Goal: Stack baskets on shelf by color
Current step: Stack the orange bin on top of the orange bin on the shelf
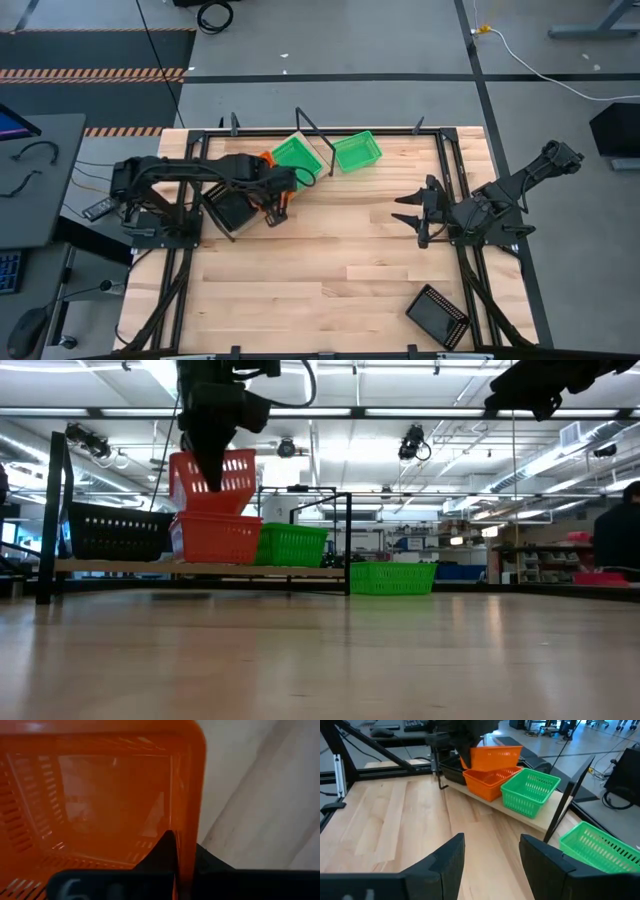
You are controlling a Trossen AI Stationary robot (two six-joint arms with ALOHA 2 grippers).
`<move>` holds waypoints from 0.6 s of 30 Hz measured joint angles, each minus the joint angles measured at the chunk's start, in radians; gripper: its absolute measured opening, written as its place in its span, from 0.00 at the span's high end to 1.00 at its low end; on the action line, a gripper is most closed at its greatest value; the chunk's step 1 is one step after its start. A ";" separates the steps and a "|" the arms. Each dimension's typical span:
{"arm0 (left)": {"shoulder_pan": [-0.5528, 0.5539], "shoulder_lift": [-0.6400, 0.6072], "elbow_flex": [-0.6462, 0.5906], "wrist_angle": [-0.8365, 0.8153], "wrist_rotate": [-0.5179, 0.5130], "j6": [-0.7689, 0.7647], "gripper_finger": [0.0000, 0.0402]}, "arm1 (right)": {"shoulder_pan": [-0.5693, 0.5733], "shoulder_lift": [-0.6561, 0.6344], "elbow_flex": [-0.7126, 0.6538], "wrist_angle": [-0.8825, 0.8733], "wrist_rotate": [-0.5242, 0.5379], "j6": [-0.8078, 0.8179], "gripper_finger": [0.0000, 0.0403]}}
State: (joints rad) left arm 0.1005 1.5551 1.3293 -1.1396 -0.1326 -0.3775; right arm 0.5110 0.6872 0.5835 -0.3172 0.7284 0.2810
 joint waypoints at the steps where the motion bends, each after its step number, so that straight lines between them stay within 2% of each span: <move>1: 0.002 0.004 0.000 0.000 0.001 0.007 0.99 | 0.000 0.000 0.000 0.000 -0.001 0.000 0.52; 10: 0.010 0.039 0.001 0.000 -0.001 0.048 0.97 | 0.000 0.000 0.000 0.000 -0.034 0.008 0.52; 18: 0.017 0.042 0.001 -0.017 0.006 0.040 0.89 | 0.000 0.000 0.000 -0.001 -0.042 0.012 0.52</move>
State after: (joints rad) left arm 0.1172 1.5970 1.3300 -1.1562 -0.1270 -0.3374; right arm 0.5110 0.6872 0.5835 -0.3179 0.6861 0.2925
